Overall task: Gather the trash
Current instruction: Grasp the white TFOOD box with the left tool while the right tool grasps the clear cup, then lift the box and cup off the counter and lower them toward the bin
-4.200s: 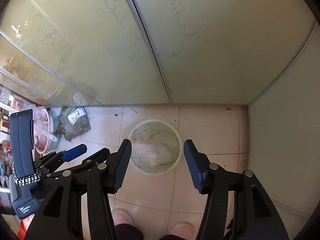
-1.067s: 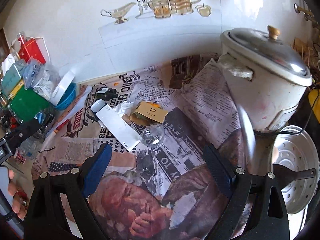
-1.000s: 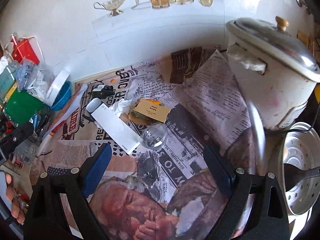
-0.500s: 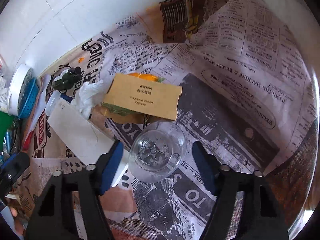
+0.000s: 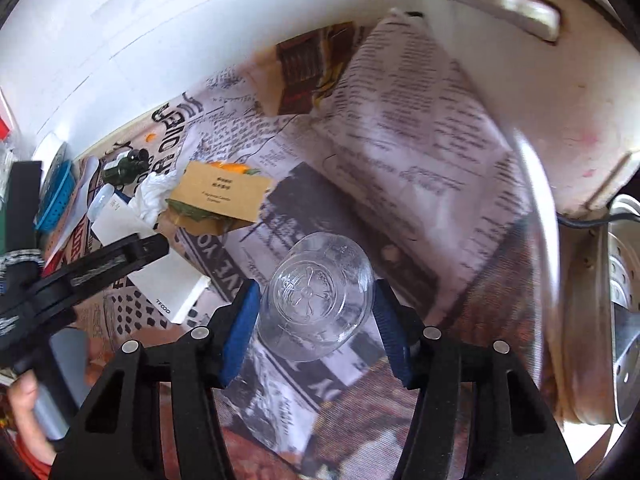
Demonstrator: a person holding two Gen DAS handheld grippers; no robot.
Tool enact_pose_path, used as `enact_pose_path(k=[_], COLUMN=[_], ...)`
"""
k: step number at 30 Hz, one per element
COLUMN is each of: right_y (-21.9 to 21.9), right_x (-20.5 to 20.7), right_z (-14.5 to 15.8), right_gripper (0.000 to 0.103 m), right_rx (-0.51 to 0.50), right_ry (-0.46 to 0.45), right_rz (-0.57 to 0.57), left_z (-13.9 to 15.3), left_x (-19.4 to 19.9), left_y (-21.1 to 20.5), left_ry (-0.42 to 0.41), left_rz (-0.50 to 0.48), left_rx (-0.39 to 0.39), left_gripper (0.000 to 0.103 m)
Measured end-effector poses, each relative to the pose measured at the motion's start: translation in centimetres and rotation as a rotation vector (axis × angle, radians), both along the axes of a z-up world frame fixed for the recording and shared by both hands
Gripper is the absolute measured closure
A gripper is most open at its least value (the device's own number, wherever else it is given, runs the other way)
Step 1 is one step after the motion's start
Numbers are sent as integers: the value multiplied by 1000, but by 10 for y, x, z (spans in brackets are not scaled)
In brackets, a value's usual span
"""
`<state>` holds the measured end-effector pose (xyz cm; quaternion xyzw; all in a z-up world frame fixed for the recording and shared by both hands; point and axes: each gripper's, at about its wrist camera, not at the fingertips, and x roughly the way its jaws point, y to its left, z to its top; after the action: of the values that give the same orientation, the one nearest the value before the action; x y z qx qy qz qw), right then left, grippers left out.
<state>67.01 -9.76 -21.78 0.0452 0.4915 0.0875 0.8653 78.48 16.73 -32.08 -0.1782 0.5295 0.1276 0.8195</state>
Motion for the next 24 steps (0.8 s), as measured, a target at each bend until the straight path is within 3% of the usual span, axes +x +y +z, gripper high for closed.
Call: enact_pose_path(k=[7,15,22,24], right_y=[-28,-27,-7,-3], right_x=[-10,-18,-24,-27], right_z=[10,12,13,16], right_gripper=[49,49,49,49], right_rx=[-9,0,6,8], right_ry=[-15,-23,-24,-30], right_rz=[-48,-27,14,21], left_z=[-17,-14,-9,-9], left_x=[-1,-33,-39,-38], left_y=[-16,6,18,19], left_ry=[9,10,-15,-24], left_rz=[52,40,9,2], left_rx=[108,159,172,175], left_gripper=[3,23,49,52])
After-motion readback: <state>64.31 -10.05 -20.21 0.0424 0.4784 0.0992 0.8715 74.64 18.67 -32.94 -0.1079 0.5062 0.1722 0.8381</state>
